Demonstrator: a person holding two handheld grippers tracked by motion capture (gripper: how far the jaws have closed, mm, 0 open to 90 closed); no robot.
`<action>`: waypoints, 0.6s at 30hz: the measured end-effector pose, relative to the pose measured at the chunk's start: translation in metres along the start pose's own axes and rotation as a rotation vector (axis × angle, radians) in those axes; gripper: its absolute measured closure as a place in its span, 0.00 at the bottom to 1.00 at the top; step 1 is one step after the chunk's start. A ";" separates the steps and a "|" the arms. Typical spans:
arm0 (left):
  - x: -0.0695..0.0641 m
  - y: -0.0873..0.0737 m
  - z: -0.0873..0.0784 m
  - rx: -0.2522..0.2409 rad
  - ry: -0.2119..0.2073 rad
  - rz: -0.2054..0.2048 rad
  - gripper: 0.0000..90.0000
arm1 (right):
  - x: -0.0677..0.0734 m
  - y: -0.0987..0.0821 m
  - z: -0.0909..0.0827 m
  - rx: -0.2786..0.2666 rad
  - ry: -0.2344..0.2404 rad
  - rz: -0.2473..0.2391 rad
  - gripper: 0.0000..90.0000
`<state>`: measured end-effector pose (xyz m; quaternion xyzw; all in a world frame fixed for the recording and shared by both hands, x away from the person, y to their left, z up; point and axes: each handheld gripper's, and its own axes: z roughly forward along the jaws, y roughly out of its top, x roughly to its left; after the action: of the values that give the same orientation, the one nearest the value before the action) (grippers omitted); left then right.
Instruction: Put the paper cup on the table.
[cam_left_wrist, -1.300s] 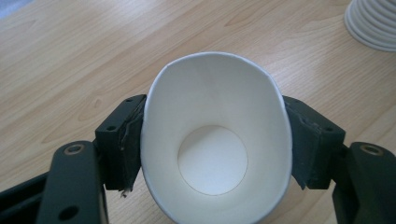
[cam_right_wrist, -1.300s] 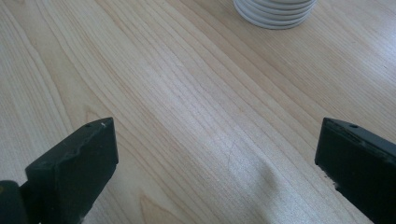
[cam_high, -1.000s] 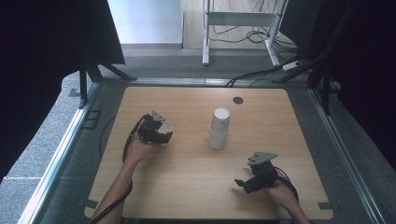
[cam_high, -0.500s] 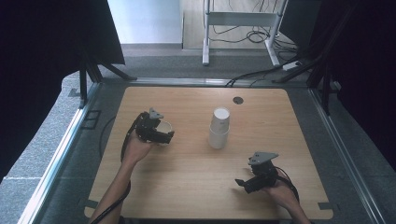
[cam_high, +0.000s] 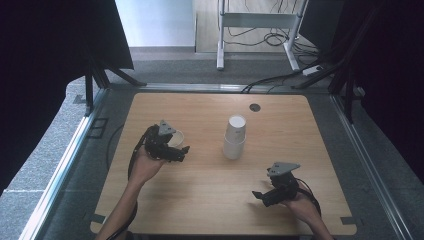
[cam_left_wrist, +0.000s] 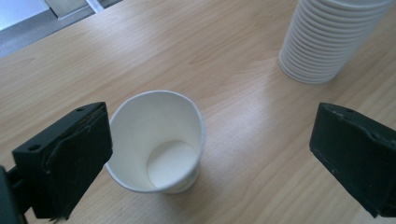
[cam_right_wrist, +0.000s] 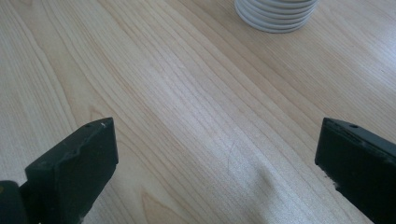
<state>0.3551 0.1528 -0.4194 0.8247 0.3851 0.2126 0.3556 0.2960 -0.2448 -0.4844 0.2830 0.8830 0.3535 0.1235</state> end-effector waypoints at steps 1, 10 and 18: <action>-0.001 0.000 -0.002 -0.002 -0.001 0.003 0.00 | 0.000 0.000 0.000 -0.002 0.002 0.002 0.00; -0.021 -0.008 -0.024 -0.037 -0.031 0.027 0.00 | 0.000 -0.001 -0.004 -0.006 0.001 0.004 0.00; -0.042 -0.026 -0.034 -0.058 -0.066 0.036 0.00 | -0.001 -0.005 -0.008 -0.009 -0.008 0.011 0.00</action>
<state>0.2954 0.1458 -0.4195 0.8272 0.3521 0.2029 0.3881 0.2914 -0.2531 -0.4818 0.2888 0.8794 0.3569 0.1261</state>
